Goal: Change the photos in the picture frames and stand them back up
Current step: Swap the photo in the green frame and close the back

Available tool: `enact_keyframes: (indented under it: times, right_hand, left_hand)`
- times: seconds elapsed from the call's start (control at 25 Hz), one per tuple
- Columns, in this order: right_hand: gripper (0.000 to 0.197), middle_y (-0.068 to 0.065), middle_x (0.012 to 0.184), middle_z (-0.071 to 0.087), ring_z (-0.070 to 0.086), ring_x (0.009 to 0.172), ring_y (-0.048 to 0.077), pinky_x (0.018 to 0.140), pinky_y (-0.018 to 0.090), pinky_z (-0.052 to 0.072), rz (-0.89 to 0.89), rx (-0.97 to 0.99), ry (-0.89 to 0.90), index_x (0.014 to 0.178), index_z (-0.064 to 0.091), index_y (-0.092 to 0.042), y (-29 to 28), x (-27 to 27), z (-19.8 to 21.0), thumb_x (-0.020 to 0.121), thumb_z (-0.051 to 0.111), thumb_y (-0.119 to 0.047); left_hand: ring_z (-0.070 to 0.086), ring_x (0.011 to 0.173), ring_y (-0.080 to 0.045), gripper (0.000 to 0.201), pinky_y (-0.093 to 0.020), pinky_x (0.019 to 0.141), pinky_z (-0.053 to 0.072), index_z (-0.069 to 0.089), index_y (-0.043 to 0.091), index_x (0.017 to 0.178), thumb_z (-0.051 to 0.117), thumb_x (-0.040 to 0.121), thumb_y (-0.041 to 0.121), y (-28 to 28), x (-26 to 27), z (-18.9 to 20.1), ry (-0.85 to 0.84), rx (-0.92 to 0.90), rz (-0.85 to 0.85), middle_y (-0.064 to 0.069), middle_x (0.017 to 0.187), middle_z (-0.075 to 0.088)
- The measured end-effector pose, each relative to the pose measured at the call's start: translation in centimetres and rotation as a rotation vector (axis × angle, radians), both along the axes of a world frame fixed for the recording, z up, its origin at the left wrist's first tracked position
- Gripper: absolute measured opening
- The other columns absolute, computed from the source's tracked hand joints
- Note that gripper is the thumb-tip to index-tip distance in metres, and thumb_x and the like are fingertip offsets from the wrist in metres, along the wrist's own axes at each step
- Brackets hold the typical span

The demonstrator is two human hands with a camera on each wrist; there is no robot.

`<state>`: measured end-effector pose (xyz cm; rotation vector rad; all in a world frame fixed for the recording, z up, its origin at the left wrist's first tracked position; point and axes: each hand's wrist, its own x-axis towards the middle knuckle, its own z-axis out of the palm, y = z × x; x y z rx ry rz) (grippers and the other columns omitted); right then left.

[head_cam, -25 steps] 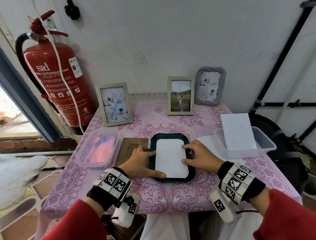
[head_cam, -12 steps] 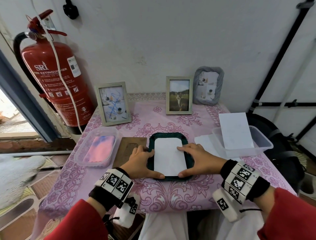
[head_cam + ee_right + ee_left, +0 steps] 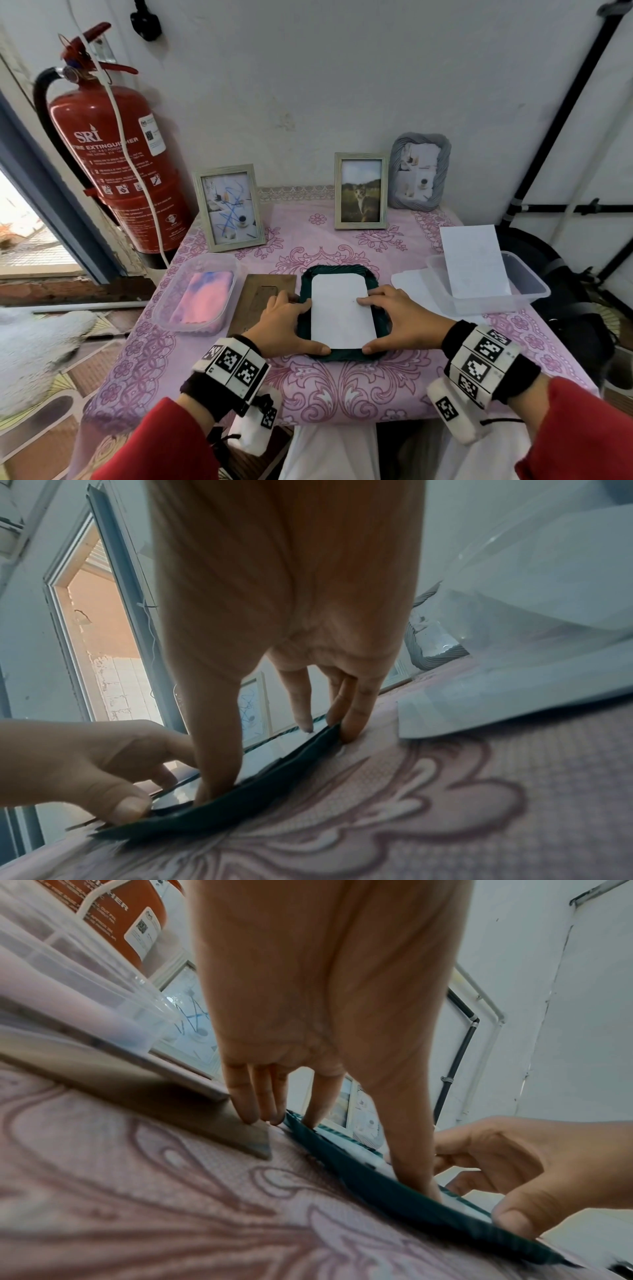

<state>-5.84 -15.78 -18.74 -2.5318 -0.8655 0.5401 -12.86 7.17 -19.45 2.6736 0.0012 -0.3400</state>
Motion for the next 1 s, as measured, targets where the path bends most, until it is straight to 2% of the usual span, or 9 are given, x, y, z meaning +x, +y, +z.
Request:
enact_keyframes:
  times: [0.12,0.2,0.28,0.36,0.48,0.56,0.64,0.84,1.0]
  right_hand:
    - [0.093,0.001,0.145,0.025,0.021,0.136,0.019,0.116,0.031,0.021,0.006,-0.003,-0.001,0.144,0.031,-0.022,-0.1,-0.1,0.1,0.068,0.079,-0.045]
    - [0.093,0.000,0.145,0.025,0.022,0.135,0.018,0.116,0.030,0.021,0.010,0.002,0.009,0.145,0.030,-0.022,-0.1,-0.1,0.3,0.069,0.078,-0.045]
    - [0.092,0.000,0.143,0.027,0.026,0.133,0.017,0.114,0.029,0.024,0.006,0.021,0.022,0.145,0.028,-0.022,-0.2,-0.2,0.4,0.070,0.077,-0.044]
    - [0.090,0.001,0.141,0.030,0.032,0.127,0.015,0.110,0.026,0.028,-0.001,0.040,0.029,0.145,0.028,-0.021,-0.3,-0.2,0.4,0.072,0.076,-0.043]
    - [0.085,0.001,0.137,0.032,0.037,0.118,0.010,0.102,0.020,0.031,-0.009,0.067,0.037,0.144,0.029,-0.020,-0.3,-0.2,0.6,0.075,0.075,-0.040]
    - [0.083,0.001,0.136,0.034,0.038,0.114,0.007,0.097,0.018,0.033,-0.012,0.084,0.047,0.144,0.029,-0.020,-0.4,-0.2,0.6,0.077,0.073,-0.039]
    - [0.081,0.000,0.134,0.035,0.039,0.113,0.006,0.093,0.017,0.034,-0.019,0.098,0.062,0.144,0.029,-0.020,-0.7,0.0,0.6,0.078,0.072,-0.039]
    - [0.077,-0.006,0.124,0.036,0.041,0.111,0.007,0.086,0.012,0.034,-0.045,0.111,0.074,0.143,0.031,-0.020,-2.1,0.5,0.3,0.079,0.072,-0.036]
    - [0.076,-0.008,0.121,0.036,0.042,0.110,0.007,0.079,0.007,0.037,-0.070,0.131,0.078,0.142,0.033,-0.020,-2.7,0.9,0.0,0.078,0.073,-0.033]
  left_hand:
    - [0.024,0.130,-0.023,0.096,-0.035,0.113,0.023,0.030,0.023,0.145,0.075,0.067,0.054,0.4,-0.3,0.0,0.001,-0.080,0.008,-0.004,0.133,0.030]
    - [0.032,0.128,-0.020,0.089,-0.030,0.111,0.027,0.036,0.022,0.142,0.075,0.068,0.052,0.8,-0.4,0.1,-0.062,-0.174,0.067,-0.001,0.126,0.035]
    - [0.039,0.124,-0.020,0.072,-0.029,0.108,0.031,0.045,0.020,0.136,0.072,0.075,0.045,1.6,-0.3,0.2,-0.206,-0.211,0.181,-0.003,0.124,0.041]
    - [0.043,0.122,-0.024,0.052,-0.033,0.107,0.034,0.051,0.013,0.130,0.067,0.083,0.032,2.7,-0.2,0.3,-0.287,-0.169,0.288,-0.008,0.128,0.045]
    - [0.041,0.125,-0.027,0.049,-0.033,0.109,0.033,0.047,0.010,0.133,0.062,0.087,0.018,4.0,-0.2,0.0,-0.188,-0.135,0.369,-0.012,0.137,0.038]
    - [0.040,0.127,-0.026,0.057,-0.033,0.110,0.032,0.042,0.013,0.137,0.064,0.085,0.020,4.2,-0.3,-0.3,-0.130,-0.142,0.362,-0.010,0.140,0.036]
    - [0.042,0.126,-0.024,0.062,-0.032,0.109,0.033,0.042,0.013,0.137,0.069,0.082,0.023,4.1,-0.4,-0.4,-0.147,-0.133,0.357,-0.009,0.138,0.041]
    - [0.050,0.120,-0.024,0.071,-0.035,0.107,0.039,0.042,0.007,0.135,0.076,0.075,0.026,3.6,-0.2,-0.7,-0.162,-0.251,0.405,-0.011,0.133,0.045]
    - [0.033,0.129,-0.030,0.066,-0.037,0.111,0.029,0.050,0.011,0.126,0.074,0.074,0.043,3.3,0.2,-0.9,-0.122,-0.073,0.402,-0.014,0.137,0.035]
